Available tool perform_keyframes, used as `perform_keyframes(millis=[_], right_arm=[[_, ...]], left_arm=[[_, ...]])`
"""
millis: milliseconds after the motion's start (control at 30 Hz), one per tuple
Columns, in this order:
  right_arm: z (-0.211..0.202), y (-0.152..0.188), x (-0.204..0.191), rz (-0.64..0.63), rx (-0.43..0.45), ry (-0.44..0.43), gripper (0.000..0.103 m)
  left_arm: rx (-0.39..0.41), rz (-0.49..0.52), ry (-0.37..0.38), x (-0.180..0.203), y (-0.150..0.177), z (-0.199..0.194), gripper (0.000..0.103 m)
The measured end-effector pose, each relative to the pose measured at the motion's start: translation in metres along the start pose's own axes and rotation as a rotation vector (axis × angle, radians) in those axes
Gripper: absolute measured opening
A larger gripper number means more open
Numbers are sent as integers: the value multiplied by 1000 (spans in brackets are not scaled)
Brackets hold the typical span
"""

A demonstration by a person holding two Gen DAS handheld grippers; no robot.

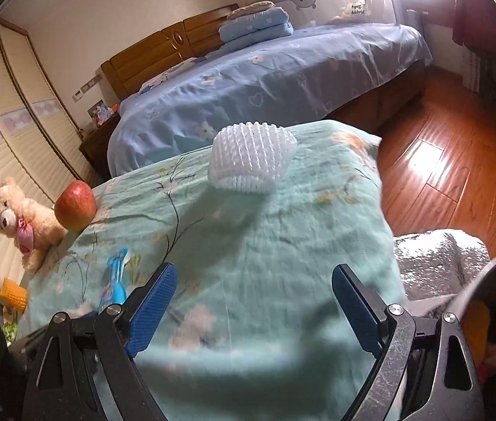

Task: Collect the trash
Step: 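Grasp the blue candy tube with the left tool while the right tool grasps the white foam net, then carry the blue candy tube and white foam net over the trash bin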

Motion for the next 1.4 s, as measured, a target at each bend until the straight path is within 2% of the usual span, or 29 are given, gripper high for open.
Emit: perform_keyframes(millis=[167, 267, 600, 633, 700, 767, 800, 900, 1233, 1400], right_arm=[[24, -20, -3, 12, -9, -13, 91], [38, -32, -4, 31, -11, -20, 91], [69, -61, -5, 54, -1, -14, 90], [71, -62, -5, 52, 1, -5, 88], [73, -62, -5, 45, 1, 19, 60], [73, -61, -3, 49, -1, 22, 51], [72, -60, -3, 49, 2, 18, 43], [66, -56, -4, 37, 0, 4, 34], [11, -7, -8, 40, 5, -60, 31], [-15, 17, -11, 30, 18, -55, 31]], left_arm=[[6, 38, -39, -6, -8, 8, 60], [10, 57, -49, -10, -14, 12, 53], [25, 36, -21, -24, -38, 24, 52], [26, 36, -19, -24, -37, 24, 52], [29, 34, -12, -24, -37, 23, 52], [32, 30, -6, -25, -36, 22, 52], [34, 31, -2, -25, -35, 20, 51], [41, 34, 0, -24, -30, 14, 51], [58, 9, 46, -20, 1, -19, 51], [64, 35, 73, -4, 17, -35, 51]])
Point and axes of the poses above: each gripper's, at about its wrist camera, not at the fingertips, and z roughly the way its jaws point, x to its right, y to its underside, the point moved 2 cm from there along z, roughly the way its jaws point, and after that the axes turned 7 degrees about y, right-handed, at the moved point
